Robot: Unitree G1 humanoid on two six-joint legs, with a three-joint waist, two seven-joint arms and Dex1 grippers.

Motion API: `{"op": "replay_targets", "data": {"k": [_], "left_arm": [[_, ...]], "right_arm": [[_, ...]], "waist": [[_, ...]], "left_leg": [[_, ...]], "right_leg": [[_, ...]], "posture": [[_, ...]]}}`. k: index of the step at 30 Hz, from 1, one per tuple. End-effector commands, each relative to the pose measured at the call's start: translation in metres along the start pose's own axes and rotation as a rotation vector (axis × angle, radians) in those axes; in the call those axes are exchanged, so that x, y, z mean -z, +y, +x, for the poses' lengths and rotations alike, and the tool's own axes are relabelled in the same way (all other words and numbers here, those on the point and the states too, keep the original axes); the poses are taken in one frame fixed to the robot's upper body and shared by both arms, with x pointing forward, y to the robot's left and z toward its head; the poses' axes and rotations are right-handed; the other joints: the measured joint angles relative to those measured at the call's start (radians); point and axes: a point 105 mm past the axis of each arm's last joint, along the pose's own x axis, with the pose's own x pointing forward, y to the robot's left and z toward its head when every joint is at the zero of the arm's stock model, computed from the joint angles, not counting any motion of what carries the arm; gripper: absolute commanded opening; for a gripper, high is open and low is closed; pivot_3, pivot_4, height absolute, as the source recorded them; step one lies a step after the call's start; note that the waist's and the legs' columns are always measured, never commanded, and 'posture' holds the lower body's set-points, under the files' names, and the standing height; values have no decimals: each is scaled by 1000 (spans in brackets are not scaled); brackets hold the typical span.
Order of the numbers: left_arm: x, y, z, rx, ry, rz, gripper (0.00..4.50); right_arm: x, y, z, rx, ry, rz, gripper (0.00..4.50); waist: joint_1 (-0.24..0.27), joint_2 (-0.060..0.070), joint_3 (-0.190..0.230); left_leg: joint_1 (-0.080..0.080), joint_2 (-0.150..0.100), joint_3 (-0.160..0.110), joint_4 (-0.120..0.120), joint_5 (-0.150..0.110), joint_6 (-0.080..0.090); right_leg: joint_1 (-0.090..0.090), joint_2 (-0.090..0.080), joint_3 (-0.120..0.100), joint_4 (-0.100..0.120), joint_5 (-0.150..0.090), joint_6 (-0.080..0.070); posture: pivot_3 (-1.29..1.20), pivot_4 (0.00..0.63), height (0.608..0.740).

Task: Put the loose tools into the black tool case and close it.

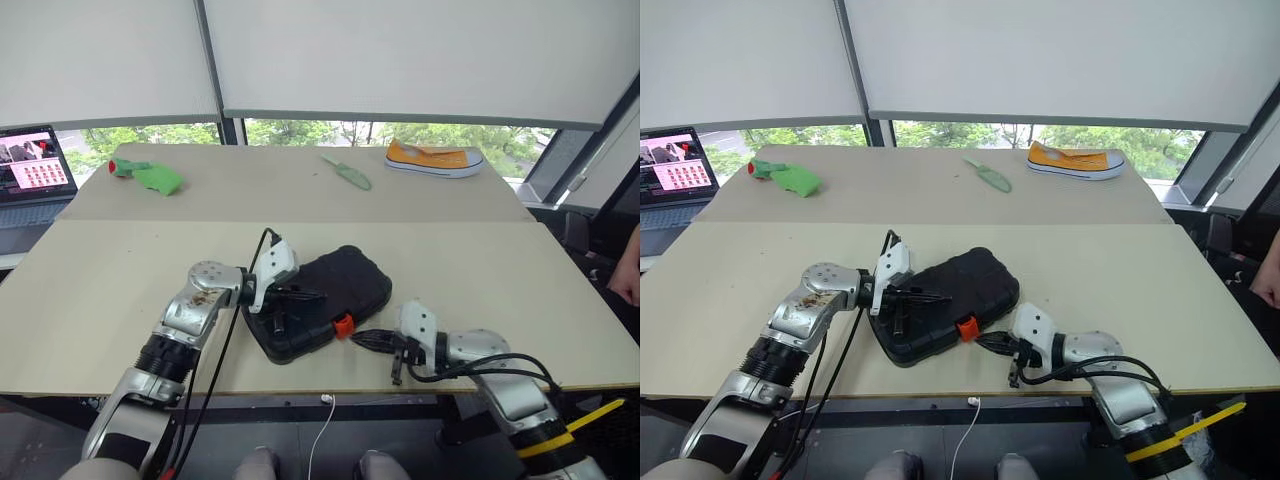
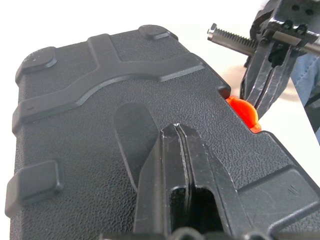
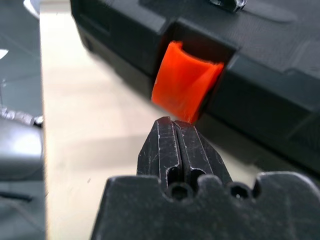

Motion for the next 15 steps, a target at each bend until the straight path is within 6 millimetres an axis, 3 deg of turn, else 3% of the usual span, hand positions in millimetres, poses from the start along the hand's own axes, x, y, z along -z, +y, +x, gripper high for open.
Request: {"op": "replay_targets", "data": {"k": [1, 15], "left_arm": [[45, -13, 5, 31, 135, -125, 35], [53, -14, 6, 39, 190, -131, 35]], "right_arm": [[-13, -11, -9, 75, -36, -15, 0], [-31, -6, 20, 51, -100, 4, 0]], "waist": [[0, 0, 0], [-2, 1, -1]], "left_leg": [[0, 0, 0, 0, 0, 0], [0, 0, -1, -1, 0, -1]], "right_leg": [[0, 0, 0, 0, 0, 0], [0, 0, 0, -1, 0, 0]], "posture": [[0, 150, 740], [0, 150, 740]]}}
